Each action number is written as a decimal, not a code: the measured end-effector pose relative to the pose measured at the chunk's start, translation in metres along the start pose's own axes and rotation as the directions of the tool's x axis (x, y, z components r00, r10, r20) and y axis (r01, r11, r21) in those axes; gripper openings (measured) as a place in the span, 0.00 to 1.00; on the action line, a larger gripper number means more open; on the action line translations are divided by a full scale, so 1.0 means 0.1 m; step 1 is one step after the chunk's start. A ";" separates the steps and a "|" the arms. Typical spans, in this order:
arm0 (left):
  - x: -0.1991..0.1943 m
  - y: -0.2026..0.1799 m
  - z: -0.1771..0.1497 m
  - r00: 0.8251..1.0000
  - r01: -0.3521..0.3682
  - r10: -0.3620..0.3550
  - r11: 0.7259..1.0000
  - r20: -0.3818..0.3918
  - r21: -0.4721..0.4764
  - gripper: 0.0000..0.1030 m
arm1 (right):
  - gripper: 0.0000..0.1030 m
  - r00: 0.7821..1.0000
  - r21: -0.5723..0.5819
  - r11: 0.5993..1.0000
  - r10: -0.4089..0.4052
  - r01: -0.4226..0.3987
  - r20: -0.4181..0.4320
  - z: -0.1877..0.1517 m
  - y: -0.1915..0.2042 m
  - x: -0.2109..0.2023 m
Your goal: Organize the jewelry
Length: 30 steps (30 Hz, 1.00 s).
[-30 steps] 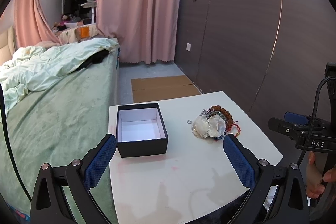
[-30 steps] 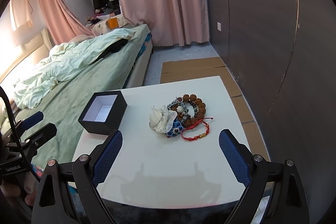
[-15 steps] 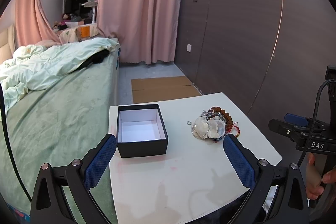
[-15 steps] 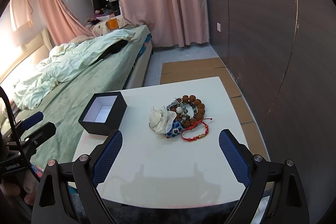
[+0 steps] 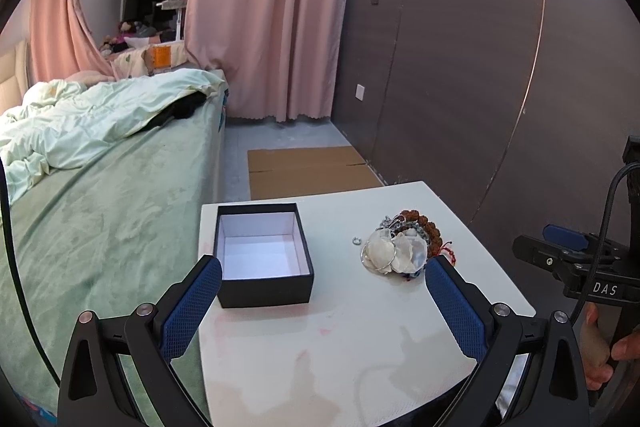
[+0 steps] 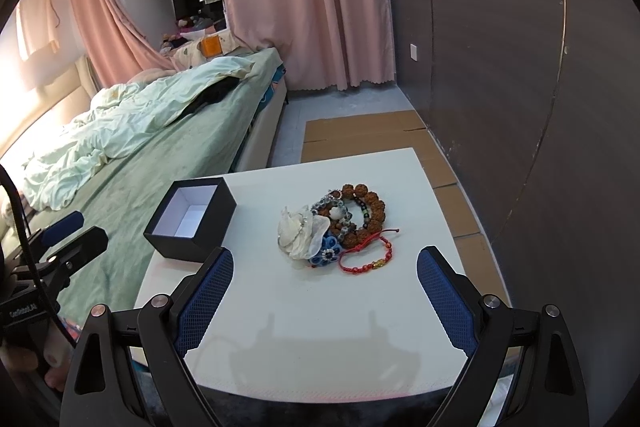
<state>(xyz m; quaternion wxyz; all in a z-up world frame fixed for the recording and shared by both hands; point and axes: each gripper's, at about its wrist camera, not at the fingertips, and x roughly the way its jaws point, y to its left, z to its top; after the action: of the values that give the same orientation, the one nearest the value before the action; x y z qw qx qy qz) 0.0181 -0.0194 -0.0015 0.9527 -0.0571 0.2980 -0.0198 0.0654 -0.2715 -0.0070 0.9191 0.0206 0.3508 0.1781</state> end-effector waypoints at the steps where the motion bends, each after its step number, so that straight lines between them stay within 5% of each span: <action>1: 0.02 -0.01 0.01 1.000 0.003 -0.003 1.000 0.000 -0.002 0.99 | 0.91 1.000 0.003 1.000 -0.003 0.003 -0.002 0.01 -0.01 0.01; 16: 0.54 -0.25 0.10 0.994 0.095 -0.095 0.995 -0.062 0.006 0.84 | 0.91 0.994 0.116 0.992 -0.036 0.047 -0.099 0.10 -0.46 0.35; 23: 0.80 -0.37 0.06 0.985 0.132 -0.129 0.991 -0.115 0.013 0.74 | 0.90 0.988 0.240 0.970 0.007 0.032 -0.157 0.10 -0.76 0.54; 30: 1.13 -0.53 0.03 0.970 0.171 -0.168 0.985 -0.174 0.004 0.69 | 0.78 0.971 0.370 0.929 0.100 -0.014 -0.215 0.07 -0.99 0.79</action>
<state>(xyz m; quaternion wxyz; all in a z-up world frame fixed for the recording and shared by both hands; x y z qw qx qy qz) 0.1126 -0.0794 -0.0570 0.9184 -0.0715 0.3735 -0.1089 0.1561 -0.3365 -0.0683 0.8467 0.1809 0.4811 0.1377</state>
